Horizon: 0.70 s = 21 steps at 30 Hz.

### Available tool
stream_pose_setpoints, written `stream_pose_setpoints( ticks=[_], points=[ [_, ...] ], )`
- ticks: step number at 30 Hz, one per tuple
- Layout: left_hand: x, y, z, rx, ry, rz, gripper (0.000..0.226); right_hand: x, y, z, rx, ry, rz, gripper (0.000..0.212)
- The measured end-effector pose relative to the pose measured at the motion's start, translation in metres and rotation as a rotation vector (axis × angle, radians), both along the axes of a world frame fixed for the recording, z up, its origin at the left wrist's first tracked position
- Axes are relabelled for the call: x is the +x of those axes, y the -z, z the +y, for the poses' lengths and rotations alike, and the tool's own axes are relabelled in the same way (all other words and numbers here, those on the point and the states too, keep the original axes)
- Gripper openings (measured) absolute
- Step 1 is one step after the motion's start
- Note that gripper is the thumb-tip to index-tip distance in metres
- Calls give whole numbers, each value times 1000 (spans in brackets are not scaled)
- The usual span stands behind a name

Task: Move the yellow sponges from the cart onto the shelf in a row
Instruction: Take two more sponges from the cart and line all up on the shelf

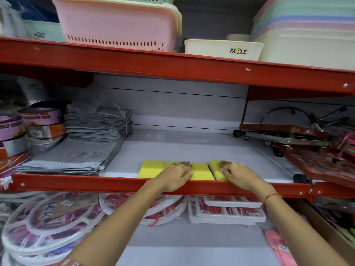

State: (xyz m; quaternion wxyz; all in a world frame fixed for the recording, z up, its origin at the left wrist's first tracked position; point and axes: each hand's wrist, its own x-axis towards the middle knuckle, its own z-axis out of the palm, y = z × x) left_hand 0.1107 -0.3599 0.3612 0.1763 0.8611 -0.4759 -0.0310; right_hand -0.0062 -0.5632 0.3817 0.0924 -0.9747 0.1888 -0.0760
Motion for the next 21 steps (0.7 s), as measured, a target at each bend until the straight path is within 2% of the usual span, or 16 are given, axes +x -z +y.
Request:
stream_pose_setpoints(
  ticks=[8,15,21],
  points=[
    [1,2,-1,-6,-4,-18,49,0,5,10,-66,-114,44,39],
    [-2,0,2,-7,0,-25,52,-3,2,21,-50,-88,24,43],
    [-15,-31,25,-190,-18,-101,53,-8,-13,55,0,-104,-279,50]
  ],
)
